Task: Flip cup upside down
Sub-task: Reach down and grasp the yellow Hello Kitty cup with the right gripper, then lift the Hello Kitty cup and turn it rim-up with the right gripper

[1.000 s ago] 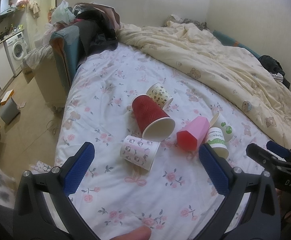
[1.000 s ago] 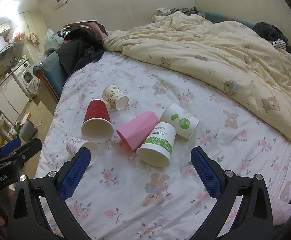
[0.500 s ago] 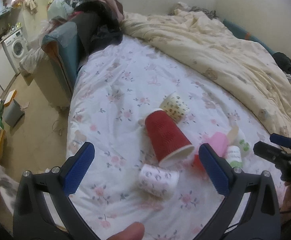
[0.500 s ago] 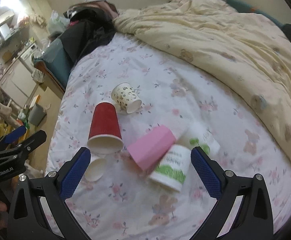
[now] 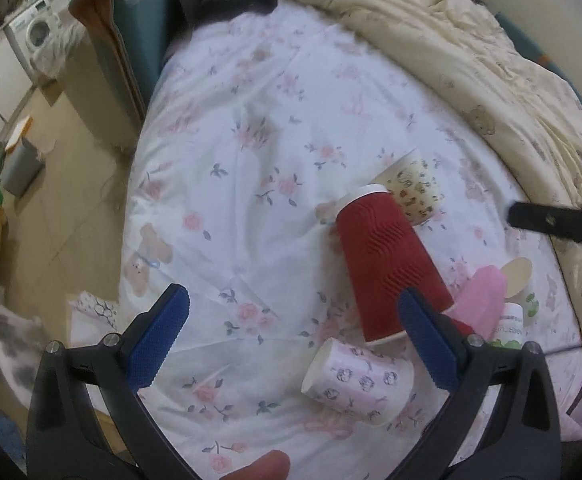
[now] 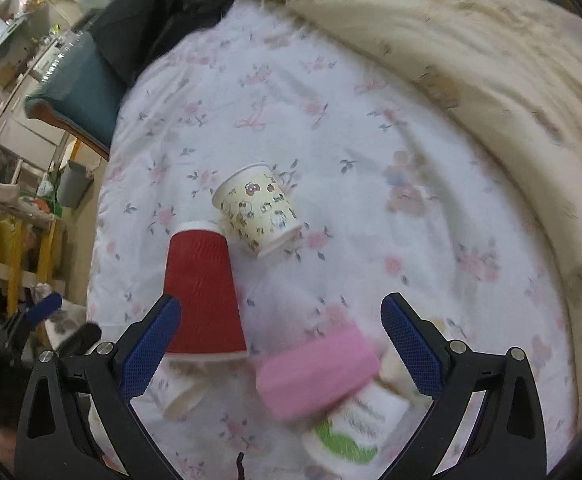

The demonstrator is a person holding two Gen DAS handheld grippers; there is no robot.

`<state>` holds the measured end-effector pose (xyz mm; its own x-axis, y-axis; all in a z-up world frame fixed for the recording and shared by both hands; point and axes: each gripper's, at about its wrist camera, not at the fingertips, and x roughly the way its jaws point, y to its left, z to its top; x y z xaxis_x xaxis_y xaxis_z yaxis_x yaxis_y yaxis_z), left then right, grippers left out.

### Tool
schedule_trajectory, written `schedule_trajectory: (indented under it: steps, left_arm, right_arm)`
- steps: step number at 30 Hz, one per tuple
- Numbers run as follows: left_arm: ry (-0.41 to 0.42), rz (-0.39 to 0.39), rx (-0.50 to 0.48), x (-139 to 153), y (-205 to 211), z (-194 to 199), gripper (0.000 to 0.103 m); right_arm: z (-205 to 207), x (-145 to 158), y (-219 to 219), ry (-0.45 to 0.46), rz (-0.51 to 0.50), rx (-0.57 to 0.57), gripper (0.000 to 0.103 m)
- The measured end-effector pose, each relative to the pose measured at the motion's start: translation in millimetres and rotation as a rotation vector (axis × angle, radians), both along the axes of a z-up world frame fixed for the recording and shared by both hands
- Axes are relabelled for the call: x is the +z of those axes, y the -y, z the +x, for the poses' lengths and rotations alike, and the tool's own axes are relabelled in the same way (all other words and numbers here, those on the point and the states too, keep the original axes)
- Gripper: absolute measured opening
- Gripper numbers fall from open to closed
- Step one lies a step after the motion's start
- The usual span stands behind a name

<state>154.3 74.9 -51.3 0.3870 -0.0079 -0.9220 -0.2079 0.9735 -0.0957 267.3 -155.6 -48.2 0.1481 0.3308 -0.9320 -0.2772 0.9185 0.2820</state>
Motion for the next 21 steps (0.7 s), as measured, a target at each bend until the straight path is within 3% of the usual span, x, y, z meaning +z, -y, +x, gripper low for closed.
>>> schedule_trajectory:
  steps: [3, 6, 9, 11, 16, 21]
  left_arm:
    - [-0.004, 0.002, 0.007, -3.4, -3.4, 5.7, 0.103]
    - [-0.013, 0.019, -0.009, -7.7, -3.2, 12.6, 0.103]
    - [-0.055, 0.057, -0.044, -16.7, -1.2, 17.5, 0.103]
    - [-0.068, 0.036, -0.034, -20.1, -4.1, 17.1, 0.103]
    - [-0.096, 0.001, -0.011, -26.6, -8.5, 16.8, 0.103]
    - [-0.083, -0.001, -0.012, -23.5, -5.6, 15.9, 0.103]
  right_arm:
    - [25.3, -19.7, -14.4, -0.039, -0.015, 0.009, 0.088]
    - [44.2, -39.5, -37.4, -0.028, -0.082, 0.082, 0.087]
    - [57.1, -61.3, -56.3, -0.046, -0.125, 0.153, 0.078]
    - [62.5, -73.4, -65.0, -0.057, -0.133, 0.174, 0.077]
    - [67.7, -91.1, -75.8, -0.073, -0.138, 0.208, 0.069]
    - [58.3, -80.2, -66.9, -0.042, -0.120, 0.200, 0.061]
